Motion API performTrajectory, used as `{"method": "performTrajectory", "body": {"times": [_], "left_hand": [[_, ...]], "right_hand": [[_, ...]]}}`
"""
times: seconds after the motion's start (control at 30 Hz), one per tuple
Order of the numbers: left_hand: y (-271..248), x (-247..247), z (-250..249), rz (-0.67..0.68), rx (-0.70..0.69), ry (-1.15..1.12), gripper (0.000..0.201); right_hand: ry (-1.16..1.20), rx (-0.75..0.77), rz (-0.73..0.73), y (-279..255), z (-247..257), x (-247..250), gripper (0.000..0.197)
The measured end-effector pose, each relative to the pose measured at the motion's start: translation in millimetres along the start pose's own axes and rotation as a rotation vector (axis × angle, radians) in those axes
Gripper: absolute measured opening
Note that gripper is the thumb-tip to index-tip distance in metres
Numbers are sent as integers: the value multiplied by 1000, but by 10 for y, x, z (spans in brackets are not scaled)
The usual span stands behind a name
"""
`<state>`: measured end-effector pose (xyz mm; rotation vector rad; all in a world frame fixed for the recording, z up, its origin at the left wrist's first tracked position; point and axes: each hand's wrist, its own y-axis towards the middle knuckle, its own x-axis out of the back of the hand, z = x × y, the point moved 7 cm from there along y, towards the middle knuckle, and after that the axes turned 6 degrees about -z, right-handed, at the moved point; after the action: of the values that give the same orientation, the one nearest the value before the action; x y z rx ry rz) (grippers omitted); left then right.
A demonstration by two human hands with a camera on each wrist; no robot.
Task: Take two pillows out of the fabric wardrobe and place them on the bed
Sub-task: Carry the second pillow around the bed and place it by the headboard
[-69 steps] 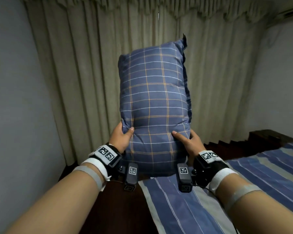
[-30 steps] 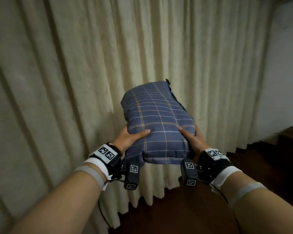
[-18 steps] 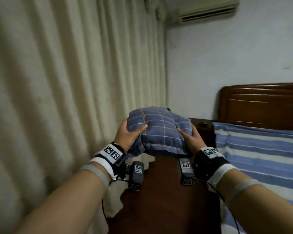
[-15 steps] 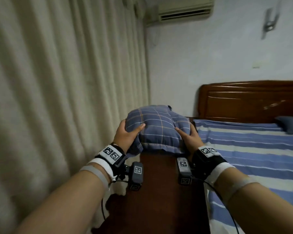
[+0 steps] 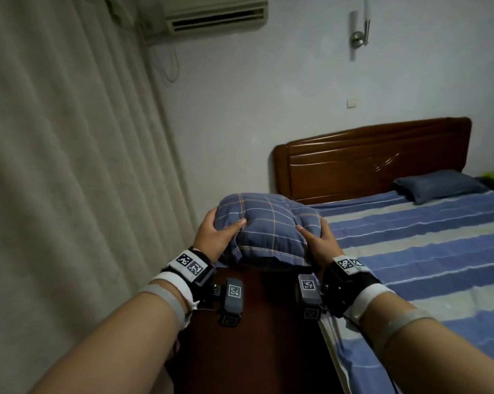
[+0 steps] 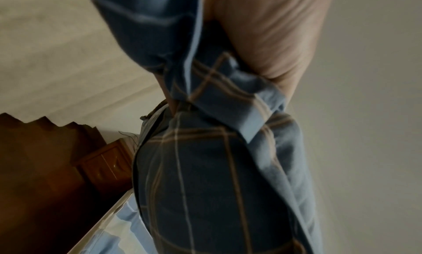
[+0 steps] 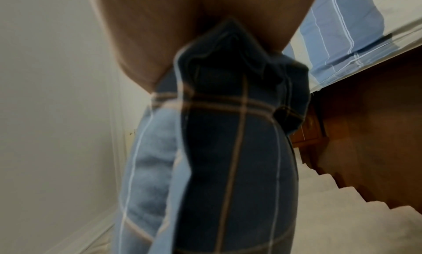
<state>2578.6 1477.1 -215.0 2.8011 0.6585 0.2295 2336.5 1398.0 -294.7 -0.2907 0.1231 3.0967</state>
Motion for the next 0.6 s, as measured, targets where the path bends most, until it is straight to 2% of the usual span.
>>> {"method": "performTrajectory", "body": {"times": [0.1, 0.2, 0.33, 0.4, 0.5, 0.6], "left_hand": [[628, -327, 194, 54, -14, 33, 57], [1270, -741, 450, 111, -13, 37, 60], [2128, -1382, 919, 231, 19, 21, 68], [2614, -1694, 1164, 278, 26, 3, 70], [3412, -2115, 1460, 341, 35, -32, 82], [4233, -2498, 1647, 395, 55, -60, 82]], "right_hand": [[30, -22, -47, 517, -136, -5, 89], [53, -38, -126, 1071, -269, 93, 68], [47, -35, -234, 1920, -466, 247, 56], [64, -44, -273, 2401, -586, 291, 53], [31, -59, -336, 3153, -707, 269, 54], [35, -66, -400, 3851, -677, 211, 56]]}}
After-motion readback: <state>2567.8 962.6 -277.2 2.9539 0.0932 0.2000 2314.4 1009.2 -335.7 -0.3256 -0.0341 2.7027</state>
